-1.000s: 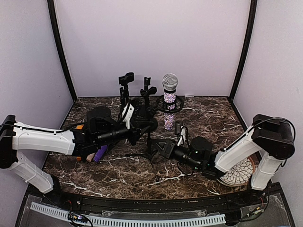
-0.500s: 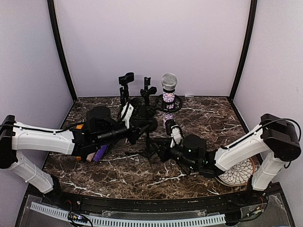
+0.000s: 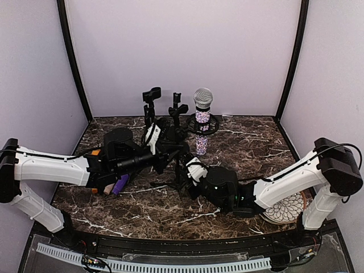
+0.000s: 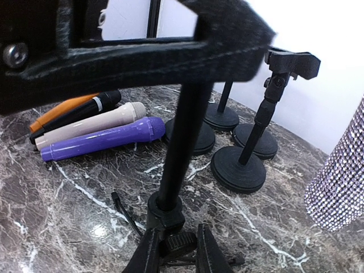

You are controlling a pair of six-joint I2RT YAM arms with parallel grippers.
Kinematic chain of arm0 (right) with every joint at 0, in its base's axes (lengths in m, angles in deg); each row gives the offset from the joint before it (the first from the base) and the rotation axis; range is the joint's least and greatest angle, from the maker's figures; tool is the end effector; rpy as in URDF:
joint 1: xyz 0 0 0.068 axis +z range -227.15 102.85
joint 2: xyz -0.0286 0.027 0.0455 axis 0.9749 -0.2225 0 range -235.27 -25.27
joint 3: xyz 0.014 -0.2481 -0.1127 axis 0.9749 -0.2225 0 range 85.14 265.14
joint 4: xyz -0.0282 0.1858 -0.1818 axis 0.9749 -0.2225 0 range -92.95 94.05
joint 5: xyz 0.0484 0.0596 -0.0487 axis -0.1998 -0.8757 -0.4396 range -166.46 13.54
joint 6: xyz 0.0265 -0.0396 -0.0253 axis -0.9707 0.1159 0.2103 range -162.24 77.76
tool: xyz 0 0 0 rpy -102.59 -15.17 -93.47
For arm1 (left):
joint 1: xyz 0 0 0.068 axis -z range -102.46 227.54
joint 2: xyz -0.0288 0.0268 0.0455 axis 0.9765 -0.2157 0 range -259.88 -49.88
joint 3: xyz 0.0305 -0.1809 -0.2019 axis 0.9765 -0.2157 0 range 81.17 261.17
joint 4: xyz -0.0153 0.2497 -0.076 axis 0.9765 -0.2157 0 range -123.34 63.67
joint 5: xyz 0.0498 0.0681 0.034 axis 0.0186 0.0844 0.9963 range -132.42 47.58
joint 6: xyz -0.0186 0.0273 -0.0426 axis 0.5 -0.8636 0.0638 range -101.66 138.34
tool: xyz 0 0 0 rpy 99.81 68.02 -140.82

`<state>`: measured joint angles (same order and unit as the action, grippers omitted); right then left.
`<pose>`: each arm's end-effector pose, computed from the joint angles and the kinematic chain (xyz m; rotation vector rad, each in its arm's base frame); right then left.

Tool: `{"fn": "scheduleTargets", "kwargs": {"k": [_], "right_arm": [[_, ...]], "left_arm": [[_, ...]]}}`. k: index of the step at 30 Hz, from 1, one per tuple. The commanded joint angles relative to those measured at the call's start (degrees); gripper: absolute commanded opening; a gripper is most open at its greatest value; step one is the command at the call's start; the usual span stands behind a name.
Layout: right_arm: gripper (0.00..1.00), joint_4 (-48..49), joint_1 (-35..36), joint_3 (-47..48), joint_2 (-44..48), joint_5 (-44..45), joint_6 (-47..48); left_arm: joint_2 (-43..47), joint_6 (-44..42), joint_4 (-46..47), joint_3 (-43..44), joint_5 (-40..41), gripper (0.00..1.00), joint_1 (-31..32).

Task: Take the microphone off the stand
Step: Unscrew the knob on the stand at the center of the board.

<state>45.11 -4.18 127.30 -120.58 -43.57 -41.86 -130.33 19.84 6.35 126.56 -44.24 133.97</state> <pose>0.1185 0.3203 0.1945 -0.6973 1.6223 0.4133 0.1764 -0.2677 0.2777 0.7940 1.4724 -0.8003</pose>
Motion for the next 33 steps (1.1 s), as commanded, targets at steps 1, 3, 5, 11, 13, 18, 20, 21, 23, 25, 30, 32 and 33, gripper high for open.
{"fn": "scheduleTargets", "kwargs": {"k": [1,3,5,11,13,18,20,21,23,25,30,32,33], "right_arm": [[0.07,0.5,2.2,3.0,-2.3,5.7,10.8],[0.07,1.0,2.9,3.8,-3.5,7.6,13.9],[0.06,2.0,3.3,3.9,-4.2,8.7,15.2],[0.09,6.4,3.3,1.5,-1.5,7.4,12.7],[0.2,7.4,3.3,0.5,-0.1,7.1,10.5],[0.57,8.9,2.8,-3.1,5.0,5.9,2.8],[0.64,8.8,2.3,-4.8,7.0,4.7,-1.8],[0.67,9.0,2.0,-5.7,8.1,4.1,-4.1],[0.69,9.6,1.4,-8.1,9.8,2.3,-9.0],[0.69,10.1,0.5,-9.9,11.5,0.3,-14.0],[0.69,11.4,-3.0,-13.5,13.6,-7.5,-27.4],[0.7,12.7,-4.8,-14.5,13.5,-11.4,-34.2],[0.7,13.7,-5.6,-14.9,13.1,-13.3,-37.0]], "left_arm": [[-2.4,1.4,-8.3,-1.5,-3.0,0.0,1.0],[-2.5,1.4,-8.3,-1.5,-3.0,0.0,1.0],[-2.5,1.4,-8.3,-1.5,-3.2,0.0,1.0],[-2.6,1.4,-8.4,-1.5,-3.1,0.0,1.0],[-2.5,1.4,-8.4,-1.4,-3.1,0.0,1.0],[-2.4,1.5,-8.3,-1.5,-3.1,0.0,1.0],[-2.3,1.4,-8.3,-1.4,-3.1,0.0,1.0],[-2.3,1.4,-8.3,-1.4,-3.1,0.0,1.0],[-2.3,1.4,-8.4,-1.4,-3.0,0.0,1.0],[-2.2,1.3,-8.4,-1.4,-2.9,0.0,1.0],[-2.2,1.4,-8.4,-1.5,-2.8,0.0,1.0],[-2.4,1.5,-8.3,-1.6,-2.9,0.0,1.0],[-2.4,1.7,-8.3,-1.6,-2.8,0.0,1.0]]}}
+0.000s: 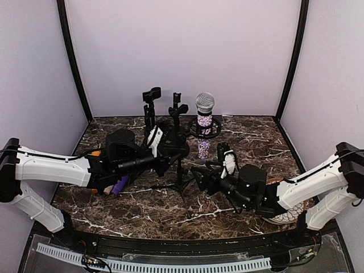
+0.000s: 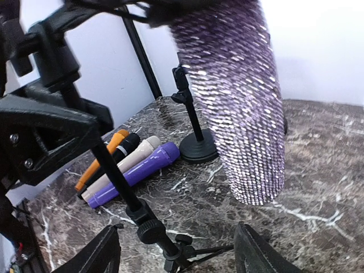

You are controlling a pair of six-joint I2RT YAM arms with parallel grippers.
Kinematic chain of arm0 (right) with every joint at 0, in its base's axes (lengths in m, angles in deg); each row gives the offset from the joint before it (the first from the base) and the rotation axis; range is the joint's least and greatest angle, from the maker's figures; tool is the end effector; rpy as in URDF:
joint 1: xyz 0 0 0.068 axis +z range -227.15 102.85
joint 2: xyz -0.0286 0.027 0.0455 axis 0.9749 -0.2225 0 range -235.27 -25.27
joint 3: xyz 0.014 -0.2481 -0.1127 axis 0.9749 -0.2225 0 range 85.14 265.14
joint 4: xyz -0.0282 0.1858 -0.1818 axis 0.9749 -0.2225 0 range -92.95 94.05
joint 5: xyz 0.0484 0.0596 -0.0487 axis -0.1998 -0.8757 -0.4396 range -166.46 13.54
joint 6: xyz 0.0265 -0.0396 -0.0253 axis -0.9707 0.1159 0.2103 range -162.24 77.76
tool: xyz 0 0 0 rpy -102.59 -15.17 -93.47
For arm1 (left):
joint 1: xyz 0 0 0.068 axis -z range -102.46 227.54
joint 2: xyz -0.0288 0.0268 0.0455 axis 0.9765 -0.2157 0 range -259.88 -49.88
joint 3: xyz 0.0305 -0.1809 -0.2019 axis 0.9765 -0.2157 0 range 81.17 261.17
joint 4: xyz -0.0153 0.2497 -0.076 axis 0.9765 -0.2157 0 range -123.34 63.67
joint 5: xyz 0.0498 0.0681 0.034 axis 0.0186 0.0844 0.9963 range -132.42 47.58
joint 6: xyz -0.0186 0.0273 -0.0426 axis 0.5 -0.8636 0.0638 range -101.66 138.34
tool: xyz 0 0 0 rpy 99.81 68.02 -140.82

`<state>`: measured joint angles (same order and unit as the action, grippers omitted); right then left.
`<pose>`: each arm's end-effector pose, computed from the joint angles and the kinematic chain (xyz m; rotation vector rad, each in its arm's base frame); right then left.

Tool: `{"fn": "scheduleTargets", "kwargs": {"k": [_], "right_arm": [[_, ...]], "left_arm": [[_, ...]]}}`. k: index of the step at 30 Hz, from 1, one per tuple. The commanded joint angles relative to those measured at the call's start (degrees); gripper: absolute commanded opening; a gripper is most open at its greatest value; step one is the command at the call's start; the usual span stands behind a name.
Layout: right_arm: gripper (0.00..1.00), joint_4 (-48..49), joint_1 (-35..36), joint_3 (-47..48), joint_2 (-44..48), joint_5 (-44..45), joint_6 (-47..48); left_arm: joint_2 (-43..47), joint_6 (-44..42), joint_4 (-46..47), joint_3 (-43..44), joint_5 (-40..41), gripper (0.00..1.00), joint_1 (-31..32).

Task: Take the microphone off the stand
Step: Unscrew the knob on the stand at the center of the board.

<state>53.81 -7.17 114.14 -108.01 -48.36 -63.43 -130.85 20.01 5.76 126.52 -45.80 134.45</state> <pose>0.1134 0.2621 0.2060 -0.3311 1.6631 0.8110 0.1740 -0.2708 0.2736 0.8286 1.4822 -0.8245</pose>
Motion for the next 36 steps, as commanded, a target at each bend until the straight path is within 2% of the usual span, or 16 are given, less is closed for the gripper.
{"fn": "scheduleTargets", "kwargs": {"k": [1,6,10,23,33,36], "right_arm": [[0.7,5.8,-3.4,-1.9,0.1,-10.3,-18.0],[0.7,12.4,-5.9,-1.4,-5.2,-17.6,-26.8],[0.65,16.5,-6.4,0.0,-10.0,-21.1,-28.9],[0.46,18.4,-7.1,2.0,-13.6,-22.4,-29.2],[0.39,19.9,-7.1,1.9,-14.9,-22.2,-29.5],[0.32,19.9,-7.1,1.9,-14.8,-22.0,-29.2]], "left_arm": [[-2.1,1.6,-7.8,-1.6,-1.3,0.0,0.5],[-2.7,2.2,-7.7,-1.8,-1.6,0.0,0.5],[-2.7,2.0,-7.8,-1.9,-1.3,0.0,0.5],[-2.2,1.7,-7.8,-1.7,-1.0,0.0,0.6],[-2.0,1.5,-7.8,-1.8,-0.9,0.0,0.7],[-1.9,1.4,-7.8,-1.7,-0.9,0.0,0.7]]}}
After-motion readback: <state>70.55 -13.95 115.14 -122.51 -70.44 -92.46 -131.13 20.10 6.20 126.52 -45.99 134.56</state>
